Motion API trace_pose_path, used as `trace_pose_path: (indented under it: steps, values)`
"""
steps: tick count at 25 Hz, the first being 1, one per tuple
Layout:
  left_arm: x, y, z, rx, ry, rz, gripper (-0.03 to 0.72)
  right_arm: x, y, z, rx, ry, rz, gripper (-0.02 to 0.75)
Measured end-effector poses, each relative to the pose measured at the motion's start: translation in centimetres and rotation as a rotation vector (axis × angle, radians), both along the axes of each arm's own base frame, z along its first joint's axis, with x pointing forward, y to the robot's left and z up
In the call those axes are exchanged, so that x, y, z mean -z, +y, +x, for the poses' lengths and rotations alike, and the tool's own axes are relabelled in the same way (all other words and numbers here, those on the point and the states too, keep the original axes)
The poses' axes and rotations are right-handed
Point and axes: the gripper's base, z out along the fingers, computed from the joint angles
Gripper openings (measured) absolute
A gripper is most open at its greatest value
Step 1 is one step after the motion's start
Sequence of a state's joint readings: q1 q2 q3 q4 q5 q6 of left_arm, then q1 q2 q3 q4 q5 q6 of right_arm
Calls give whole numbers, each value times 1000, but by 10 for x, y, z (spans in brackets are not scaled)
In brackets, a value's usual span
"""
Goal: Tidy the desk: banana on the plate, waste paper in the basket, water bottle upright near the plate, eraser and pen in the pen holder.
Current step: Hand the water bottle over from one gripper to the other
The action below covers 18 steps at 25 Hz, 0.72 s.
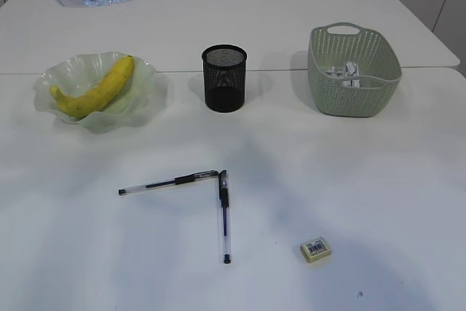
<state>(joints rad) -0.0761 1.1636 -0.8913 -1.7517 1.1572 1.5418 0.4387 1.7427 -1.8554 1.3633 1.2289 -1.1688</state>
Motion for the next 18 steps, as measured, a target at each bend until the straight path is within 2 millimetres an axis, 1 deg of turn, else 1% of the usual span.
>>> trace_pose_path:
  steps: [4, 10, 18]
  values:
    - [0, 0, -1, 11, 21, -10, 524, 0, 0, 0, -1, 0, 0, 349]
    - [0, 0, -1, 13, 40, -17, 582, 0, 0, -1, -6, 1, -2, 349]
    - [0, 0, -1, 18, 76, -31, 591, 1, 0, -1, -6, -4, -14, 349]
